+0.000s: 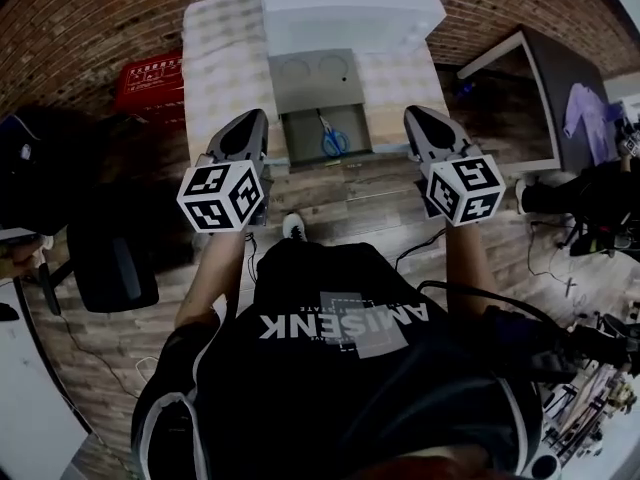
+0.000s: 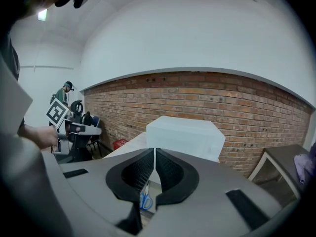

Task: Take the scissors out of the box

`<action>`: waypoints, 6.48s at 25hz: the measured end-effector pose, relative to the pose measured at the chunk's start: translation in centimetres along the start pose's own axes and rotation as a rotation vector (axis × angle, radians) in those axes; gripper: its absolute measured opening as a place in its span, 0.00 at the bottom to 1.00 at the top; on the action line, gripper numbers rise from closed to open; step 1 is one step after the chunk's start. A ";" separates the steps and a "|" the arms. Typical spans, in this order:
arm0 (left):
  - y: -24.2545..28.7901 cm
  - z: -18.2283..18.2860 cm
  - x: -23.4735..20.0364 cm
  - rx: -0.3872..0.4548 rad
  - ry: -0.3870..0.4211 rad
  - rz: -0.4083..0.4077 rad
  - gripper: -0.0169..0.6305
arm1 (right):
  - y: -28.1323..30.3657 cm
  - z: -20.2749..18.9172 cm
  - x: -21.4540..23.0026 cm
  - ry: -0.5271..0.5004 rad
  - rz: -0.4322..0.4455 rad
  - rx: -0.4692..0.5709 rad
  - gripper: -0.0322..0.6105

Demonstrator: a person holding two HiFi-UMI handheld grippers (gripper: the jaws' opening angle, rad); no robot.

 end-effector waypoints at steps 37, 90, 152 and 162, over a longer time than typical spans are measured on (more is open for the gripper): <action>10.6 -18.9 2.0 -0.488 -0.126 0.226 0.05 | 13.3 -19.9 3.6 0.186 0.411 -0.451 0.12; 13.0 -31.8 3.5 -0.861 -0.005 0.121 0.08 | 15.3 -29.9 -0.9 -0.168 0.507 -0.769 0.15; 13.9 -31.0 4.0 -0.909 0.099 -0.046 0.05 | 15.2 -29.6 -0.7 -0.237 0.466 -0.671 0.15; 14.4 -29.1 3.0 -0.869 0.085 -0.003 0.05 | 15.0 -29.4 -0.4 -0.163 0.436 -0.674 0.14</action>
Point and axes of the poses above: the fingertips, and each gripper's own axes: y forward along the fingers, x to its right, z out of its top, the point moved 4 cm from there along -y, backward along the fingers, and after that the axes turned 12 degrees about x, right-handed, at the moved point
